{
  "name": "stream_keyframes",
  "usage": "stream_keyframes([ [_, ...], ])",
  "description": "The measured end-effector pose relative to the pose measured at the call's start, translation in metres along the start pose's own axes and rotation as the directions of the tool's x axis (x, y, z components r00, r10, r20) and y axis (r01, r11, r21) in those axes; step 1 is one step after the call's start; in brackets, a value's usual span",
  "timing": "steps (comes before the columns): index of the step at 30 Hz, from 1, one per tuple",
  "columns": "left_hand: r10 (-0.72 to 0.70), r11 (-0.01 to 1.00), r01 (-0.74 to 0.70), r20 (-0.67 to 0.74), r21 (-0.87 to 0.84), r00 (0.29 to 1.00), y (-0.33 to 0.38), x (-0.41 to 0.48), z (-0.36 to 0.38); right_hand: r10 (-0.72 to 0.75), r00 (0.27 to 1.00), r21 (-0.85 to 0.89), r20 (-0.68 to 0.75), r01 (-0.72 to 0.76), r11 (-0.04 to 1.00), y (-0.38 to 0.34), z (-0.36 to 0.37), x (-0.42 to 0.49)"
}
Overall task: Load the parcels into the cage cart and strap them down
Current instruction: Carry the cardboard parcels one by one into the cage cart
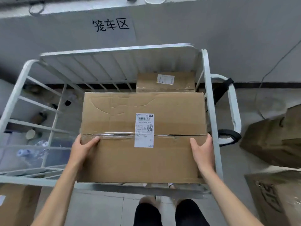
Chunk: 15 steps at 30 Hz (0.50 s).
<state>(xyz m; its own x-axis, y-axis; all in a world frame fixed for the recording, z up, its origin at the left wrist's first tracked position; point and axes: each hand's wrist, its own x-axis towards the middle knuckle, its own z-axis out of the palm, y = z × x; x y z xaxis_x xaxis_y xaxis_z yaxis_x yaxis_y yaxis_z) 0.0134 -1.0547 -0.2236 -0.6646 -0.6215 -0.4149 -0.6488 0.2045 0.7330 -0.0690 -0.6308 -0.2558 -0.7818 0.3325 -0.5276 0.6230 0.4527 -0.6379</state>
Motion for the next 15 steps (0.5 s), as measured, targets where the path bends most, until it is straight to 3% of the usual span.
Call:
stream_keyframes([
  [8,-0.178,0.983,0.166,0.204,0.074,0.963,-0.099,0.070,0.051,0.258,0.966,-0.087,-0.025,-0.259,0.962,0.068,0.077,0.020],
  [15,-0.329,0.944,0.308,0.266,0.119,0.906,-0.182,0.130,0.097,0.319,0.948,-0.122,-0.017,-0.319,0.940,0.105,0.136,0.081],
])
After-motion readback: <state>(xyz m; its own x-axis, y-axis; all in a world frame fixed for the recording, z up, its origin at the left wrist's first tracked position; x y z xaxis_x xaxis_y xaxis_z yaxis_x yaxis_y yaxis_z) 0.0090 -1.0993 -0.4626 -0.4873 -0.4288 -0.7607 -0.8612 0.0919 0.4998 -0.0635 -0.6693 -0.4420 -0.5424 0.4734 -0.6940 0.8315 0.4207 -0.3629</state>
